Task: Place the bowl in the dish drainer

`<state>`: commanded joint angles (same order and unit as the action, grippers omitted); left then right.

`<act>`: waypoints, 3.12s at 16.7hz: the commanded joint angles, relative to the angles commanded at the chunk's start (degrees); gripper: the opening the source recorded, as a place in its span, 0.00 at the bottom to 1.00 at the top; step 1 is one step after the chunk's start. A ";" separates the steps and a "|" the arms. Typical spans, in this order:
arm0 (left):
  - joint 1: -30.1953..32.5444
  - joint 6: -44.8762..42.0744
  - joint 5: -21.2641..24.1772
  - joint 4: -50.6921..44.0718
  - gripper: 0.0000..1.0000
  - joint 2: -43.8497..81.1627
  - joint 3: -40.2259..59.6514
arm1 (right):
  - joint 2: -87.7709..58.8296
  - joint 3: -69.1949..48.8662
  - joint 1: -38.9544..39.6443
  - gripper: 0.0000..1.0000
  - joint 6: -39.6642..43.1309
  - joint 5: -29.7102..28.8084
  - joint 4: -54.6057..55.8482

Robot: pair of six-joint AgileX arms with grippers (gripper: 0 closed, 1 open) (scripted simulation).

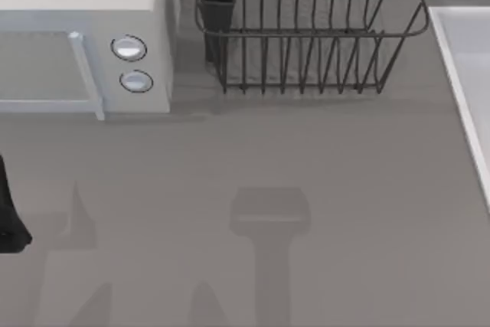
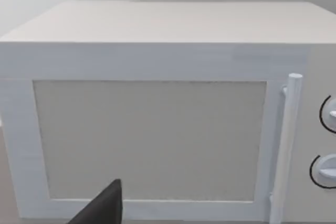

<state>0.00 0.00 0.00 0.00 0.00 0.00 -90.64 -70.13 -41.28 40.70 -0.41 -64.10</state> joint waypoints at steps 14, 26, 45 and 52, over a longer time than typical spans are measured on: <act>0.00 0.00 0.00 0.00 1.00 0.00 0.00 | -8.32 -0.41 -2.77 1.00 2.61 0.39 2.42; 0.00 0.00 0.00 0.00 1.00 0.00 0.00 | -13.53 10.09 -2.80 0.92 2.58 0.37 18.25; 0.00 0.00 0.00 0.00 1.00 0.00 0.00 | -13.53 10.09 -2.80 0.00 2.58 0.37 18.25; 0.00 0.00 0.00 0.00 1.00 0.00 0.00 | -13.10 3.56 -3.49 0.00 2.63 0.34 11.63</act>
<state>0.00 0.00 0.00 0.00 0.00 0.00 -103.74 -66.57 -44.78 43.33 -0.07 -52.47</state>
